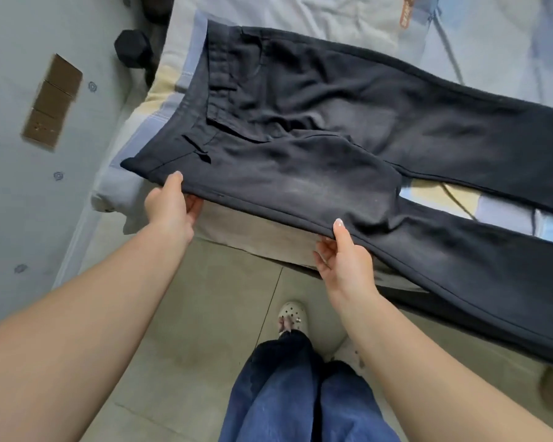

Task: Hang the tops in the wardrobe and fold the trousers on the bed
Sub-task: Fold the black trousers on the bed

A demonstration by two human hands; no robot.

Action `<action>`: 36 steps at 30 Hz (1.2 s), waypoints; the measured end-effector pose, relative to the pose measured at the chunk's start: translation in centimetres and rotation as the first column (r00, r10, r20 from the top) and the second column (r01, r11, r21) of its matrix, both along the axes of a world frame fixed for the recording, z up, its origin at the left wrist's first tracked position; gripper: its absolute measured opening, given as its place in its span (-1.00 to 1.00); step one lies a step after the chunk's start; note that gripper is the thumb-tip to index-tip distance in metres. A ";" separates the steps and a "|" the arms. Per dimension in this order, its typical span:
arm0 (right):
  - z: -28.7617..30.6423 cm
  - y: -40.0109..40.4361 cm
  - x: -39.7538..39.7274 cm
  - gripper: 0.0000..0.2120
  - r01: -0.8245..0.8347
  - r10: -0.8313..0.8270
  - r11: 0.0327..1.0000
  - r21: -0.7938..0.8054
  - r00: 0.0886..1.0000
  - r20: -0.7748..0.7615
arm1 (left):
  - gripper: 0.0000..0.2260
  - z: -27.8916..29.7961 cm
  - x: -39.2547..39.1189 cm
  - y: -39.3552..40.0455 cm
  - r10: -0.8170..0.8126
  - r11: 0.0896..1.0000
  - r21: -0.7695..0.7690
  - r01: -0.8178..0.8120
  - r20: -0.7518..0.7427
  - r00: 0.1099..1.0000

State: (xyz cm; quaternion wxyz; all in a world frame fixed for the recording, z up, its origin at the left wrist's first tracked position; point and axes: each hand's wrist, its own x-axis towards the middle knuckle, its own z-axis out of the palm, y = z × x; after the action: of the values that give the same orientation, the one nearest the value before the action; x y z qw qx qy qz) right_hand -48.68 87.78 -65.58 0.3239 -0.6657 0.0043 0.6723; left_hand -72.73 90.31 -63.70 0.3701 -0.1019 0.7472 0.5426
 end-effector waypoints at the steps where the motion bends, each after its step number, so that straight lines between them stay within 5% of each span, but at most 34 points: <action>1: 0.7 1.1 0.2 -0.78 0.009 -0.009 1.000 0.014 1.000 0.028 | -0.98 0.8 0.4 0.8 0.007 1.000 0.021 -0.007 0.015 1.000; 8: 3.3 10.8 2.4 -0.75 0.082 -0.105 0.984 0.157 0.984 0.146 | -0.92 3.5 2.1 9.5 -0.030 0.987 0.156 0.021 0.057 0.998; 16: -1.0 26.3 0.8 -0.73 0.131 -0.203 0.960 0.248 0.935 0.292 | -0.93 -0.3 0.5 24.8 -0.227 0.961 0.168 0.220 0.023 0.974; 24: -7.9 37.3 -0.7 -0.80 -0.034 -0.101 0.949 0.312 0.909 0.405 | -0.94 -8.0 -1.4 34.2 -0.281 0.953 0.097 0.288 -0.080 0.956; 27: -10.8 40.2 -1.3 -0.83 -0.203 0.073 0.933 0.298 0.916 0.395 | -0.98 -11.1 -2.0 36.0 -0.271 0.958 0.064 0.278 -0.103 0.957; 29: -12.7 40.9 -1.6 -0.86 -0.399 0.279 0.882 0.250 0.871 0.405 | -0.91 -12.7 -2.2 36.4 -0.296 0.954 0.022 0.300 -0.092 0.951; 33: -13.9 40.2 -1.1 -0.60 -0.643 0.484 0.716 0.272 0.738 0.471 | -0.71 -13.6 -2.1 36.5 -0.350 0.935 -0.073 0.348 -0.016 0.937; 36: -12.5 38.6 0.6 -0.69 -0.835 0.529 0.510 0.205 0.492 0.691 | -0.69 -12.6 -1.0 36.2 -0.381 0.918 -0.118 0.379 0.003 0.925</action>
State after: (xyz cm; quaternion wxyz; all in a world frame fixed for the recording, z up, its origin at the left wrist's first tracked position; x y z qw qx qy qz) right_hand -48.06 126.43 -78.09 0.1668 -0.6527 -0.5462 0.4979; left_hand -73.73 126.50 -76.30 0.4542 0.0292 0.7867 0.4171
